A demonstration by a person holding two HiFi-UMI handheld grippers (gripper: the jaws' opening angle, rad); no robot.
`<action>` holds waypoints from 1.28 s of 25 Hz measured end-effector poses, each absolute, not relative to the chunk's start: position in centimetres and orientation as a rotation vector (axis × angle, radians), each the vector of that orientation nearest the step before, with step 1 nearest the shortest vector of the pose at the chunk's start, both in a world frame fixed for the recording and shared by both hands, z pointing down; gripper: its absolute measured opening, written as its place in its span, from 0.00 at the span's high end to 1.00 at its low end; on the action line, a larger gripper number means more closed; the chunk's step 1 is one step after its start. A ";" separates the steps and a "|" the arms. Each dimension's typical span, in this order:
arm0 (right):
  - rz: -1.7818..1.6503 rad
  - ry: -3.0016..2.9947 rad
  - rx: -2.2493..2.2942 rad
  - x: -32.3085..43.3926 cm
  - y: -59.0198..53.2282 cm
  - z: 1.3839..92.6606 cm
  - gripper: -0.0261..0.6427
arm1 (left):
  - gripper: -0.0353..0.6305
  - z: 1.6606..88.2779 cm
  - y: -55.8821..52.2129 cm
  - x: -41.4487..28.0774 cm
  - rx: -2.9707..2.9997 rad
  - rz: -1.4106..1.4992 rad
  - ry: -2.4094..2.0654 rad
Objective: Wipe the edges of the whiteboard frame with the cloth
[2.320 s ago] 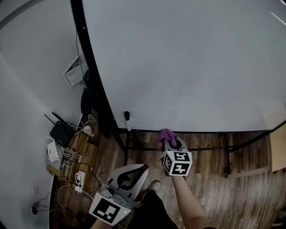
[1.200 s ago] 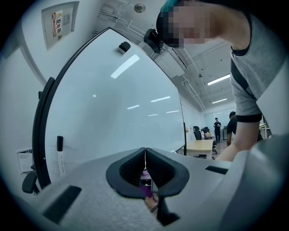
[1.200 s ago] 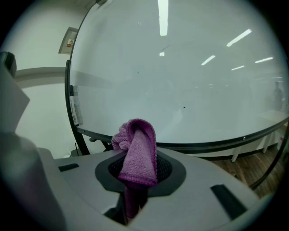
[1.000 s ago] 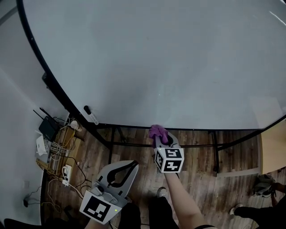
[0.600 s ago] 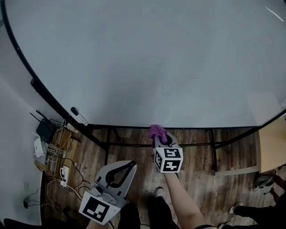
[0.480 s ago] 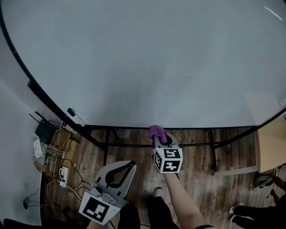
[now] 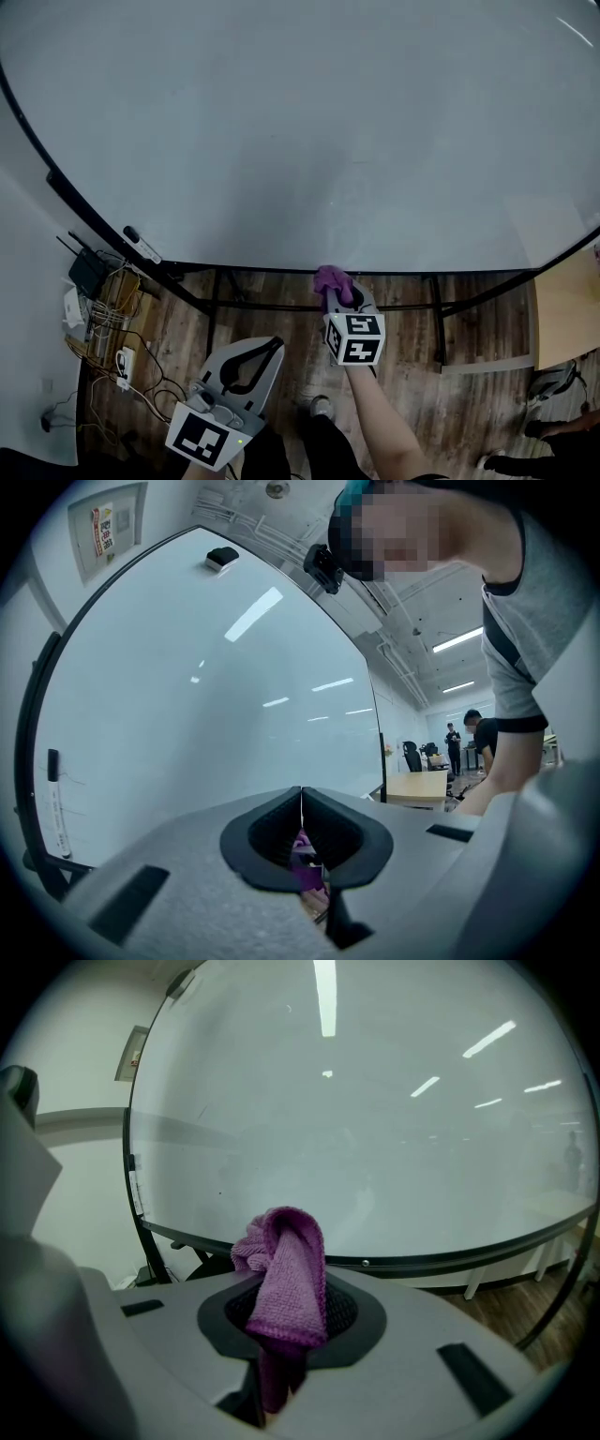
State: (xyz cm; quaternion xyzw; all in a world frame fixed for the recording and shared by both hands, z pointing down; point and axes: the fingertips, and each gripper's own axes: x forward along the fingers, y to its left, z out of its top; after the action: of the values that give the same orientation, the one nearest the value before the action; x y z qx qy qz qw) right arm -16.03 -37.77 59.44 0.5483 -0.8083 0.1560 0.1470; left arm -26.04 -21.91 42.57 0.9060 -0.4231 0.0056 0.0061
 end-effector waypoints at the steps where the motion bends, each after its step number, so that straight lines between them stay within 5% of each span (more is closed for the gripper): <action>1: 0.448 -2.326 1.577 -15.7 -37.8 59.5 0.86 | 0.92 42.5 -21.9 -25.7 2.834 0.014 -1.328; 32: 0.426 -2.399 1.458 -8.5 -38.0 59.6 0.87 | 0.92 41.7 -22.3 -17.0 2.827 0.039 -1.462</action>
State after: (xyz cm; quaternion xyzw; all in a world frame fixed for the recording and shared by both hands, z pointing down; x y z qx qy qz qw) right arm -8.47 -38.04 59.56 0.5077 -0.8352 0.1483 0.1506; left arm -16.96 -22.34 41.75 0.8880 -0.4592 0.0123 -0.0205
